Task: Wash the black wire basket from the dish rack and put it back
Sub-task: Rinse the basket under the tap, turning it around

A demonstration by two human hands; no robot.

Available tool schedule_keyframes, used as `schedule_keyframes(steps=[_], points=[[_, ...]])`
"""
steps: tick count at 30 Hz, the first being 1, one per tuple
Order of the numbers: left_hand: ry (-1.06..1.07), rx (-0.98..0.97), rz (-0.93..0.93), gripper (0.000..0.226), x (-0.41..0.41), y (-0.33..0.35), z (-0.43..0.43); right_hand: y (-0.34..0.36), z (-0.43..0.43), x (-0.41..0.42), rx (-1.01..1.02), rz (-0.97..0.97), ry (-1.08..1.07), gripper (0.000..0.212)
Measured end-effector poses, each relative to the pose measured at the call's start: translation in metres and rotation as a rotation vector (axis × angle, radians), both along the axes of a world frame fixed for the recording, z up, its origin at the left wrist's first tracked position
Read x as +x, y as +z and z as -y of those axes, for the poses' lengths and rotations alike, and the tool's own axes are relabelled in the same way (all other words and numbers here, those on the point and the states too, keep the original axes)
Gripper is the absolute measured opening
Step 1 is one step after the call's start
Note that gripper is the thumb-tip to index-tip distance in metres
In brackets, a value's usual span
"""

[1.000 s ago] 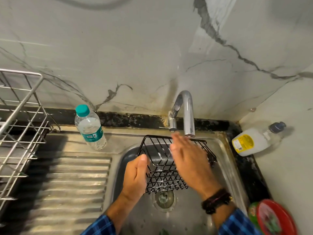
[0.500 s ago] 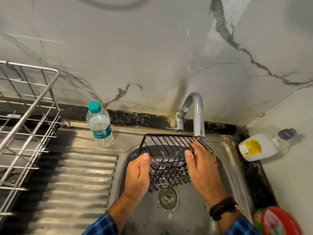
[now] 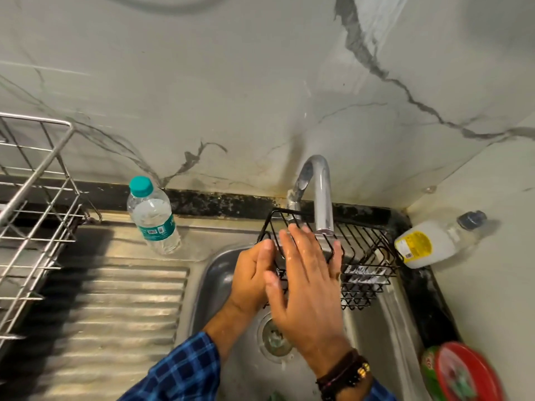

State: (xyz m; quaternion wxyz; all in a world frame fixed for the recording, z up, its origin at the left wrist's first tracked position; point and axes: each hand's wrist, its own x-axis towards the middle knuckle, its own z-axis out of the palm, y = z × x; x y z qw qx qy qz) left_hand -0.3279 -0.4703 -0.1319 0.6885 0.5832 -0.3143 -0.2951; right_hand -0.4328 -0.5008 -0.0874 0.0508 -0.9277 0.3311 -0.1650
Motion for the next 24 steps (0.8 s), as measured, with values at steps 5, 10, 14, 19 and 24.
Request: schedule_keyframes(steps=[5, 10, 14, 19, 24], points=[[0.030, 0.013, -0.004, 0.053, 0.008, -0.008, -0.002, -0.004, 0.061, -0.039, 0.007, -0.071, -0.234, 0.054], [0.051, 0.008, 0.010, 0.053, 0.018, -0.006, -0.012, -0.014, 0.082, -0.047, 0.118, 0.114, -0.302, 0.057], [0.111, 0.059, -0.097, 0.050, 0.024, -0.008, -0.027, -0.016, 0.082, -0.042, 0.235, 0.298, -0.381, 0.061], [0.111, 0.128, -0.092, 0.050, 0.028, -0.007, -0.034, -0.024, 0.073, -0.035, 0.614, 0.691, -0.551, 0.051], [0.138, 0.114, -0.146, 0.055, 0.028, -0.002, -0.028, -0.025, 0.036, -0.019, 0.528, 0.506, -0.508, 0.083]])
